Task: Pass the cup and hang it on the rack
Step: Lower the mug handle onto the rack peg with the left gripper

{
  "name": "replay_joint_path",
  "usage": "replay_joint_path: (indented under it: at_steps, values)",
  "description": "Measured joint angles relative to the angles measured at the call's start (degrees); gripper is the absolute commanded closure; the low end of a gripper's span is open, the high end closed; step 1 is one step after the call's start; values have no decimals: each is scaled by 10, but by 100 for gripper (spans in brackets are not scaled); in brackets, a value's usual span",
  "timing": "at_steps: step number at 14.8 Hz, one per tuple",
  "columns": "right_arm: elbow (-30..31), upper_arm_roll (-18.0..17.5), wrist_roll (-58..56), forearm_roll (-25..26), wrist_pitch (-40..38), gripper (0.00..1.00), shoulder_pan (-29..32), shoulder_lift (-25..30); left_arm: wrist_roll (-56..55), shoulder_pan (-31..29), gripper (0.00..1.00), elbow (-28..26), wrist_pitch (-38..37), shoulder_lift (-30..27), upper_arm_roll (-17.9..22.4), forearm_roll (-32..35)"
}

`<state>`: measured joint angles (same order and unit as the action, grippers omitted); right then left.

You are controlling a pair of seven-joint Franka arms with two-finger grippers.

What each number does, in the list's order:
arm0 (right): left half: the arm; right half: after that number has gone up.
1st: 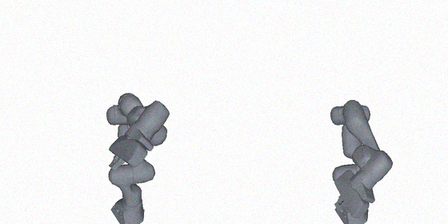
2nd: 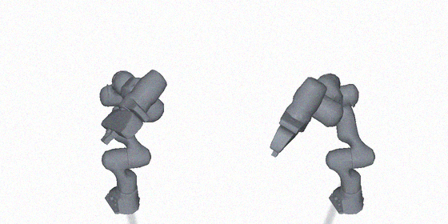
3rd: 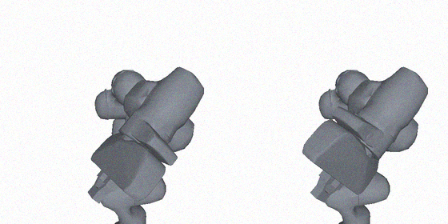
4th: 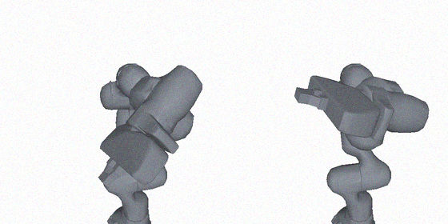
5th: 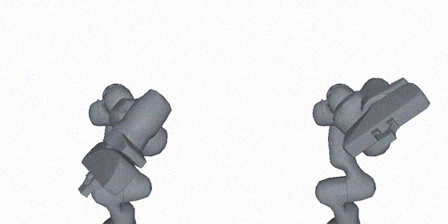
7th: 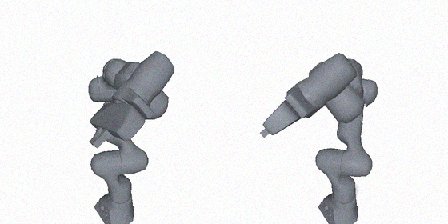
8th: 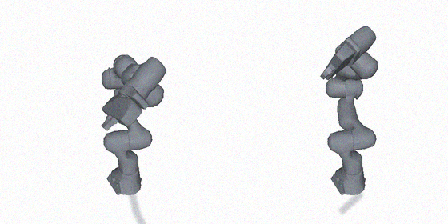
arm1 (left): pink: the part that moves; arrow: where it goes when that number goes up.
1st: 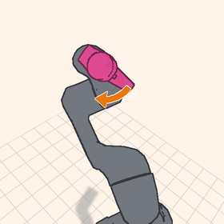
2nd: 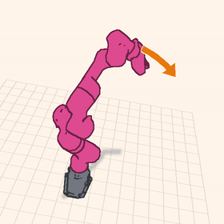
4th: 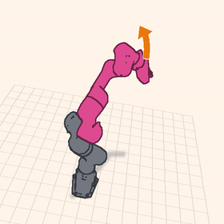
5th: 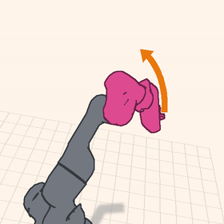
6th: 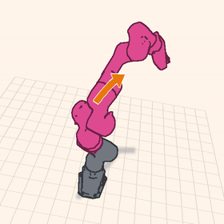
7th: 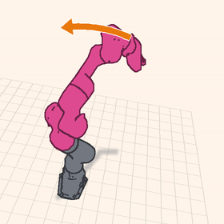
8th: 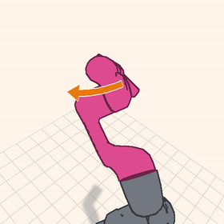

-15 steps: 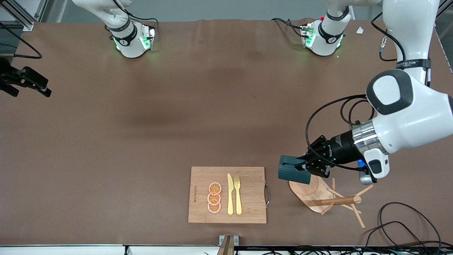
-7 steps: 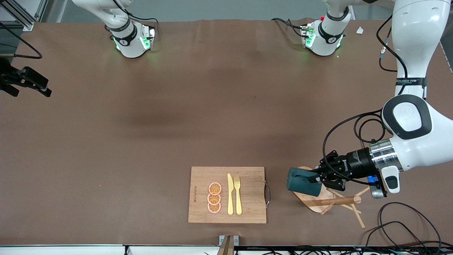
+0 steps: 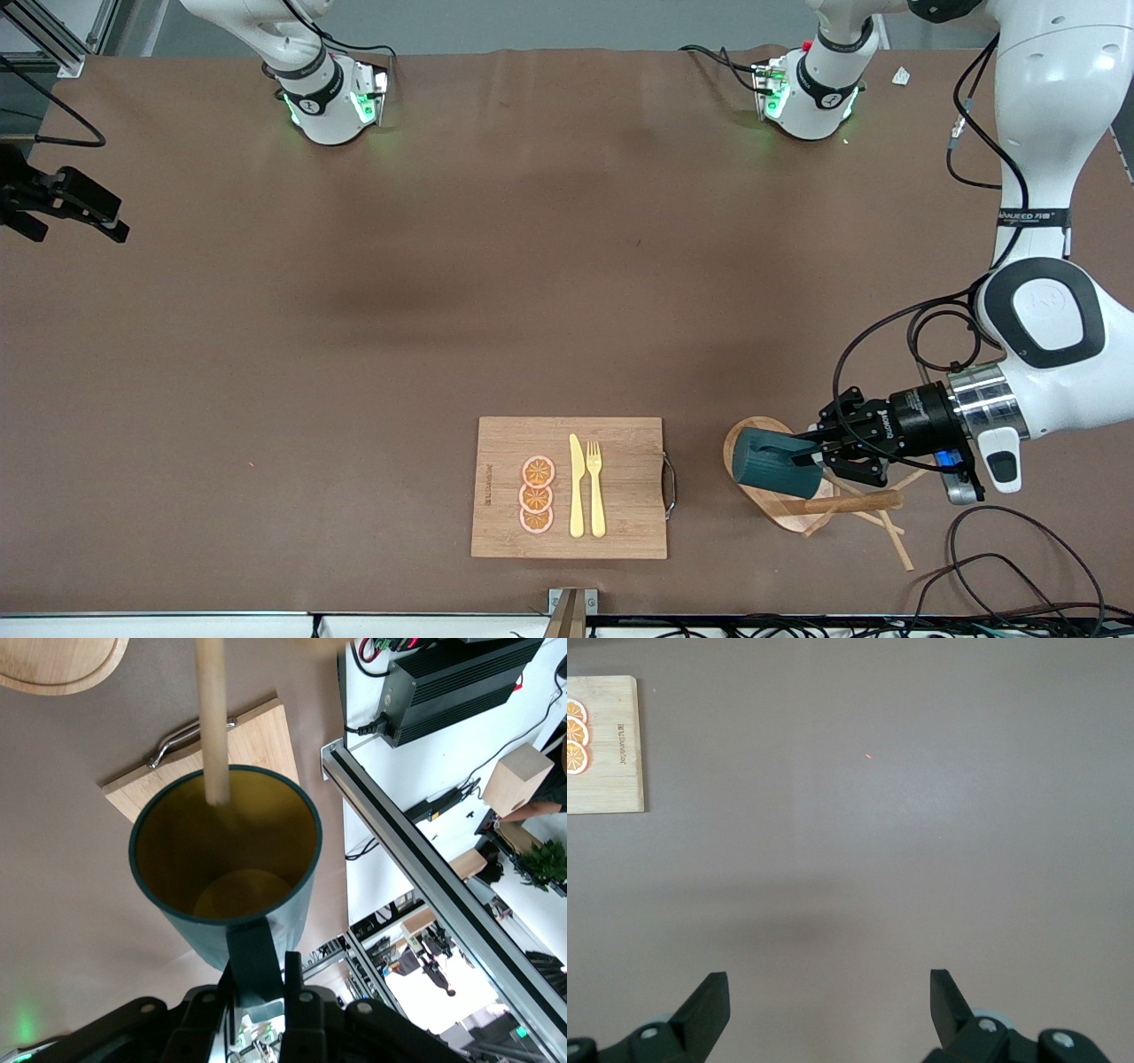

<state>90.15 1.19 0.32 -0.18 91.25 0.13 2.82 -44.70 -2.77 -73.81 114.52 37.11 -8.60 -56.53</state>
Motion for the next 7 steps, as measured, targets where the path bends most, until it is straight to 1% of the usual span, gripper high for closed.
replay_joint_path:
  at_steps: [4,7]
  values:
    - [0,0,0,0,0,0,0,0,24,-19,100,-1,-34,12,0,-24]
    - [0,0,0,0,0,0,0,0,29,-27,100,-1,-42,20,0,-40]
